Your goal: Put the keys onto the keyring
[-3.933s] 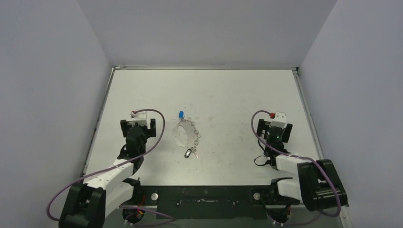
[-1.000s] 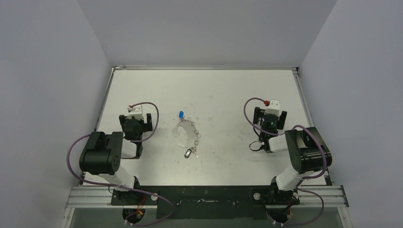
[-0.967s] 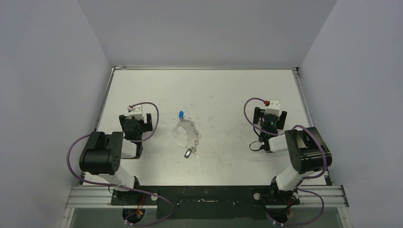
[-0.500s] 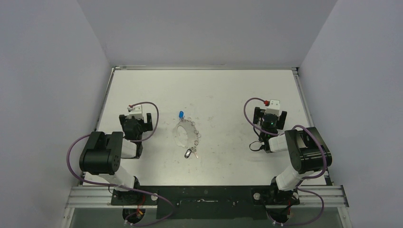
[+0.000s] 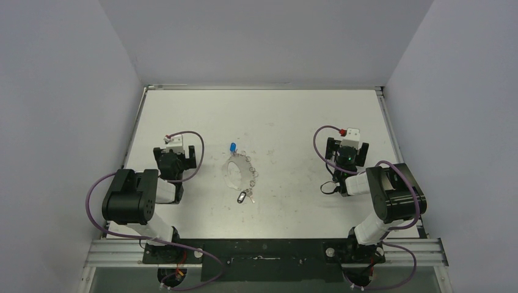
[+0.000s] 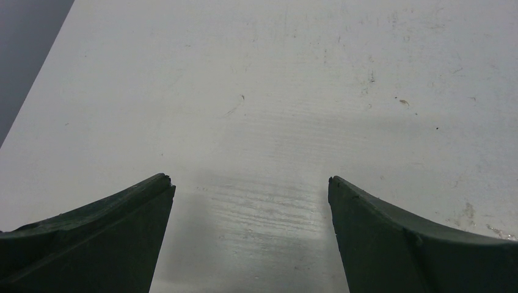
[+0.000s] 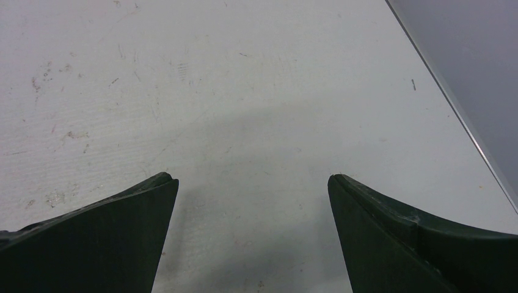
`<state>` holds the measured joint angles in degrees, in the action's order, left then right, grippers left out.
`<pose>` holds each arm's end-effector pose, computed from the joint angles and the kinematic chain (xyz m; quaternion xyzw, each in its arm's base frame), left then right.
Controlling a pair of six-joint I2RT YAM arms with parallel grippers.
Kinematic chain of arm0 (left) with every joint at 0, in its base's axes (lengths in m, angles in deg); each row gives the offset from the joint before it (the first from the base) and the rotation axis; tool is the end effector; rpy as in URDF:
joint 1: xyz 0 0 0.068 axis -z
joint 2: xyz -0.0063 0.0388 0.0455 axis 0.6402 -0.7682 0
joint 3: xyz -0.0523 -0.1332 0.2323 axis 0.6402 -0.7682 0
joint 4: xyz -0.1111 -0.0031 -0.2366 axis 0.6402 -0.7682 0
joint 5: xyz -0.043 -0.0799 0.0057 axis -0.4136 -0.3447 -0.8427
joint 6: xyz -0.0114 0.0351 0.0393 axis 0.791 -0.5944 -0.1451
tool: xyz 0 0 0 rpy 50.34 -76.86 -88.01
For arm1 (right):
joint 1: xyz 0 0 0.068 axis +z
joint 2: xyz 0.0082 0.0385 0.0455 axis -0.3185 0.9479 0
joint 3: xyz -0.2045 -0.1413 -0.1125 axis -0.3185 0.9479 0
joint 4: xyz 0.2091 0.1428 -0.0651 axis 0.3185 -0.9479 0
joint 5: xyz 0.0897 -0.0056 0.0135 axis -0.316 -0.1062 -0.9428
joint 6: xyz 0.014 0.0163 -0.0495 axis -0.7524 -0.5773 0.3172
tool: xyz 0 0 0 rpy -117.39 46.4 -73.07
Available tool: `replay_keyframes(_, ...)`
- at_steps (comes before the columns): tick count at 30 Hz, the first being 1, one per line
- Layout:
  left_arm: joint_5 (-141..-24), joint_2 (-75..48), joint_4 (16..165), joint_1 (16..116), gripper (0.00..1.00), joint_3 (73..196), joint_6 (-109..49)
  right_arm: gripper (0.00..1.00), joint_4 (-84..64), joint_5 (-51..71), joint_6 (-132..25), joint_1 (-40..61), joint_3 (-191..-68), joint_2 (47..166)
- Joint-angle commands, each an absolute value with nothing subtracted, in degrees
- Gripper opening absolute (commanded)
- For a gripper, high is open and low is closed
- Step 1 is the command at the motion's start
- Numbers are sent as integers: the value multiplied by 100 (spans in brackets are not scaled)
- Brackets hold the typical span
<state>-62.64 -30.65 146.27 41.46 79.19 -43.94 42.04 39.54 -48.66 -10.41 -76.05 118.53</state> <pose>0.2538 -0.0002 0.1220 -0.0335 0.8051 0.0851 0.5860 0.2709 0.0256 0.1280 0.0660 0.8087 -0.1018 0.5756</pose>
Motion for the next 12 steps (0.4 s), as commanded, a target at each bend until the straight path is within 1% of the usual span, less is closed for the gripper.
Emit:
replay_keyframes(1, -6329, -3058, 14744, 4088, 97, 8103, -4346, 100, 4352, 3962, -4941, -1088, -7642, 11821)
replay_keyframes(12, -6487, -3060, 14594, 4011, 97, 8175, -4311, 100, 4357, 3962, -4941, -1090, -7642, 11821)
